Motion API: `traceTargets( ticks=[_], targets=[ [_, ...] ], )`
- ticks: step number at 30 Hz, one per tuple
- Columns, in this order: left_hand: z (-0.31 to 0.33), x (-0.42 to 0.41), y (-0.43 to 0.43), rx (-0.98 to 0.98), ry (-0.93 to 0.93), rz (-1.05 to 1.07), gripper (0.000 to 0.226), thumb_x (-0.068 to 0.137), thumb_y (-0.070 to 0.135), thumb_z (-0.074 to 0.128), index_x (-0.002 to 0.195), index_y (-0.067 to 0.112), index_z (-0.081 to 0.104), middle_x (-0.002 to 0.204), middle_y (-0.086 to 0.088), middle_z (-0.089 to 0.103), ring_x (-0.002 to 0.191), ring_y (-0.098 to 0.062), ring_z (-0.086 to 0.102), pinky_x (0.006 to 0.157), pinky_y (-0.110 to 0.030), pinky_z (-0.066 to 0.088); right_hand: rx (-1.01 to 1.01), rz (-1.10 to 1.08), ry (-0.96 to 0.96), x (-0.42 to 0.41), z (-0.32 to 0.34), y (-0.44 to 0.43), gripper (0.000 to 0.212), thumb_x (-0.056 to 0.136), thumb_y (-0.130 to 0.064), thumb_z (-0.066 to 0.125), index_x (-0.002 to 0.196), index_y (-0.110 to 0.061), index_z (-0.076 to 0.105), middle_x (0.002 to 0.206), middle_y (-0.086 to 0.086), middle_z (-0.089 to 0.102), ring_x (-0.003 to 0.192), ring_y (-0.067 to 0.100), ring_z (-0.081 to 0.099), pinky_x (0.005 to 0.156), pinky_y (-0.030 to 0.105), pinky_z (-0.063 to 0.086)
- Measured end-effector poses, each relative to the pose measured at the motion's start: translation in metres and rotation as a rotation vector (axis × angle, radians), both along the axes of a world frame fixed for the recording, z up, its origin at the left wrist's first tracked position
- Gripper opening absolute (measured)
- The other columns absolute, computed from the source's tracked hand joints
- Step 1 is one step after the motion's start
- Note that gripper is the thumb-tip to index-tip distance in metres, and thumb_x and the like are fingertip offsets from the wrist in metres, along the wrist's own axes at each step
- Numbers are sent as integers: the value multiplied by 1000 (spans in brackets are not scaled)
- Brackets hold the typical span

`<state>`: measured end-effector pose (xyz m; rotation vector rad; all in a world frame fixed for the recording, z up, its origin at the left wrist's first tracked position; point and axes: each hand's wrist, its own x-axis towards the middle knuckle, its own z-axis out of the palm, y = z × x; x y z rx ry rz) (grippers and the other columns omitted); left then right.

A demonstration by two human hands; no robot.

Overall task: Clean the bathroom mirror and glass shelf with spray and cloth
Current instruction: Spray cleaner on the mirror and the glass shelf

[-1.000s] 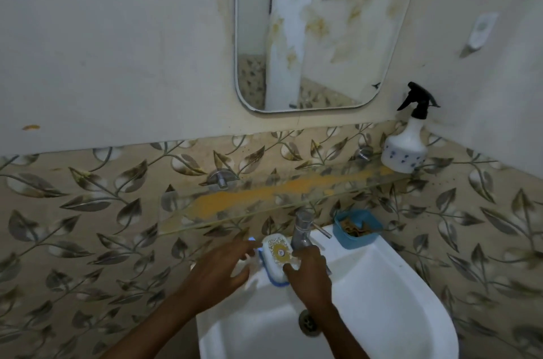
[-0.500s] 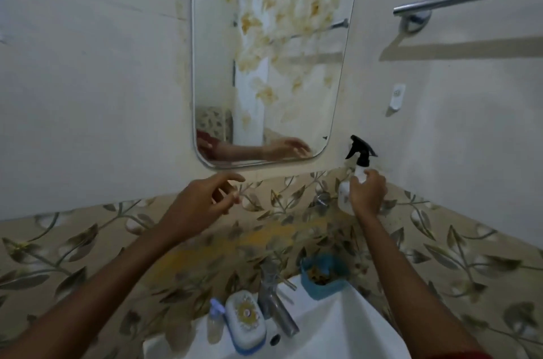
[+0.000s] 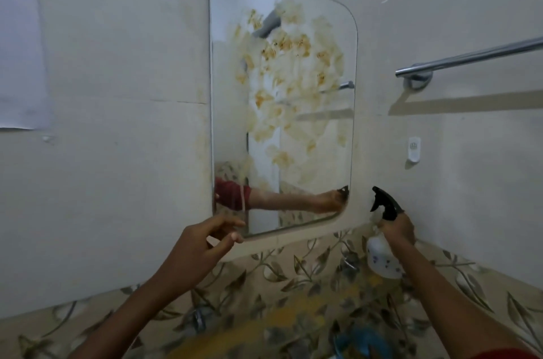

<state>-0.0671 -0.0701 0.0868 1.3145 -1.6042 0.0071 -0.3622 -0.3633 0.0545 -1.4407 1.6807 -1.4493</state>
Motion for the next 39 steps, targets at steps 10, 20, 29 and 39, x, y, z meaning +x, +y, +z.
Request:
traceTargets(
  ticks=[10, 20, 29, 39],
  targets=[
    [24, -33, -27, 38, 79, -87, 21, 87, 14, 63, 106, 24, 63, 102, 16, 64, 91, 5, 59, 71, -9, 47, -569, 84, -58, 51, 98, 117, 40, 74, -26, 76, 104, -1, 65, 99, 19, 69, 89, 31, 63, 70, 27, 41],
    [46, -60, -43, 98, 108, -101, 102, 59, 44, 85, 137, 37, 19, 129, 13, 40, 110, 0, 49, 84, -7, 41, -727, 496, -337, 127, 137, 201, 30, 71, -30, 78, 93, -12, 68, 85, 4, 71, 80, 21, 69, 76, 40, 57],
    [38, -64, -22, 71, 35, -59, 94, 51, 56, 83, 126, 44, 28, 116, 18, 49, 102, -3, 56, 88, -31, 53, -357, 920, -696, 117, 155, 216, 25, 80, -6, 63, 103, -14, 60, 92, 4, 64, 81, 21, 62, 57, 30, 52],
    [52, -58, -9, 168, -281, -53, 100, 67, 86, 34, 148, 32, 12, 151, 13, 22, 133, 0, 17, 114, -34, 16, -349, 858, -664, 86, 116, 199, 11, 83, 5, 55, 78, -3, 62, 70, 13, 68, 82, 34, 65, 92, 46, 50]
  ],
)
